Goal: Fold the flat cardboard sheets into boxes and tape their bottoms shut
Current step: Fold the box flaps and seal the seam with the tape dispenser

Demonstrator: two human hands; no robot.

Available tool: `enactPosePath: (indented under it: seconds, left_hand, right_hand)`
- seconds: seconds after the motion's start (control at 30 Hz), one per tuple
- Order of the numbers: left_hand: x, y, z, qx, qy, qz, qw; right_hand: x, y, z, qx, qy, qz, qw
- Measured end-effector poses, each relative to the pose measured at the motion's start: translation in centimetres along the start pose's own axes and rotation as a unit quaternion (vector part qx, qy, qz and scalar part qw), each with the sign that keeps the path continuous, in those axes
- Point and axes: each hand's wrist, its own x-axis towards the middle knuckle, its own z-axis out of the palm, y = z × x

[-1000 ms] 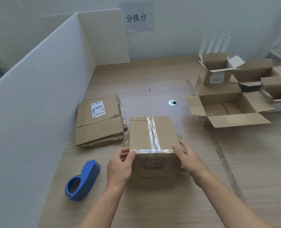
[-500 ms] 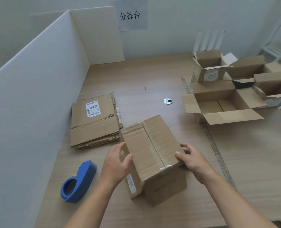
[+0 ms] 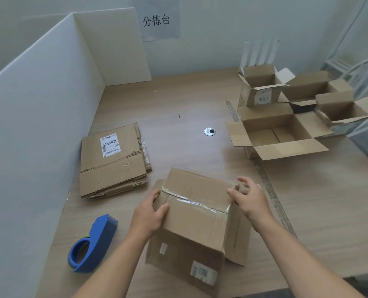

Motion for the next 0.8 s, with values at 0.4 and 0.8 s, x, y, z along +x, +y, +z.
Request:
enactPosePath:
  seconds: [0.4, 0.8]
  left_hand:
    - [-1.8, -3.1, 1.7, 0.014, -0.031, -0.029, 0.999]
    - [-3.9, -4.1, 2.2, 0.099, -0.02, -0.038, 0.994]
  right_hand:
    - [-2.9, 4.8, 3.4, 0.117, -0.028, 0.195, 0.973]
    - [-0.5, 0.0, 3.9, -0.109, -0.068, -0.05, 0.99]
